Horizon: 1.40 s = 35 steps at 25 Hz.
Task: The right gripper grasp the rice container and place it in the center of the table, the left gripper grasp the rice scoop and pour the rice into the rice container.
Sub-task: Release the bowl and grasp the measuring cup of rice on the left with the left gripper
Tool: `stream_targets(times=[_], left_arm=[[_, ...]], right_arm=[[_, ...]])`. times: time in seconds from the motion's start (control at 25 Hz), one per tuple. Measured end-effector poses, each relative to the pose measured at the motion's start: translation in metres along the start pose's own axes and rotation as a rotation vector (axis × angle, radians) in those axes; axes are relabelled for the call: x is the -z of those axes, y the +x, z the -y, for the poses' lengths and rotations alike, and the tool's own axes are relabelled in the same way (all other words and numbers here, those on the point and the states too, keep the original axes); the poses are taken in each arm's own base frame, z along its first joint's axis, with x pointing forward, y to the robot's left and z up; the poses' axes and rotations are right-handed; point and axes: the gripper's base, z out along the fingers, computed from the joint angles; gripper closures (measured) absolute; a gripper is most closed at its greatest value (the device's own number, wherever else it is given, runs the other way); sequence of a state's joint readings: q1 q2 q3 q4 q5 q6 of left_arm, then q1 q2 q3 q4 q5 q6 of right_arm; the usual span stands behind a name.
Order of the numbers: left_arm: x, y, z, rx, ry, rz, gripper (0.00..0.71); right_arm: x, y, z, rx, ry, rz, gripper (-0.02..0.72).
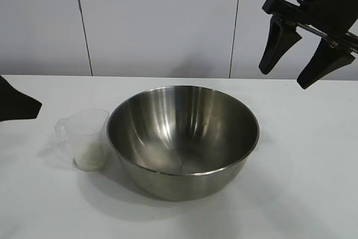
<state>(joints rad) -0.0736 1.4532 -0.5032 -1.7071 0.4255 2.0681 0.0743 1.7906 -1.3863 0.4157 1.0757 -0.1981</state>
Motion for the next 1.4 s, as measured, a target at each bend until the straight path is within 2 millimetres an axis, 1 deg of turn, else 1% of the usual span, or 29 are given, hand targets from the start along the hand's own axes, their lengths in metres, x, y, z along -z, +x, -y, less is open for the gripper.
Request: stream_targets(times=[0.2,0.36,0.52,0.64,0.72,0.84,0.92,1.4], left_arm=[[-0.014,0.012,-0.001,0.071,0.041,-0.058,0.197],[-0.016,0.015,-0.005,0.184,-0.009,-0.088,0.198],[-0.016,0.015,-0.006,0.25,-0.017,-0.088,0.2],[-0.016,0.014,-0.004,0.184,0.005,-0.079,0.204],[-0.016,0.014,-0.003,0.144,0.019,-0.072,0.233],[-0.016,0.014,-0.003,0.123,0.022,-0.071,0.301],[-0.016,0.014,-0.003,0.119,0.023,-0.071,0.321],[-0.016,0.013,-0.002,0.12,0.034,-0.065,0.336]], right_arm=[[0.0,0.0,0.0,0.0,0.0,0.001,0.219],[0.0,0.0,0.0,0.0,0.0,0.002,0.219],[0.0,0.0,0.0,0.001,0.001,0.005,0.219],[0.0,0.0,0.0,0.001,0.001,0.005,0.219],[0.0,-0.001,0.0,0.001,0.002,0.009,0.219],[0.0,-0.002,0.0,0.003,0.004,0.019,0.219],[0.0,-0.002,0.0,0.004,0.004,0.02,0.219],[0.0,-0.002,0.0,0.004,0.004,0.021,0.219]])
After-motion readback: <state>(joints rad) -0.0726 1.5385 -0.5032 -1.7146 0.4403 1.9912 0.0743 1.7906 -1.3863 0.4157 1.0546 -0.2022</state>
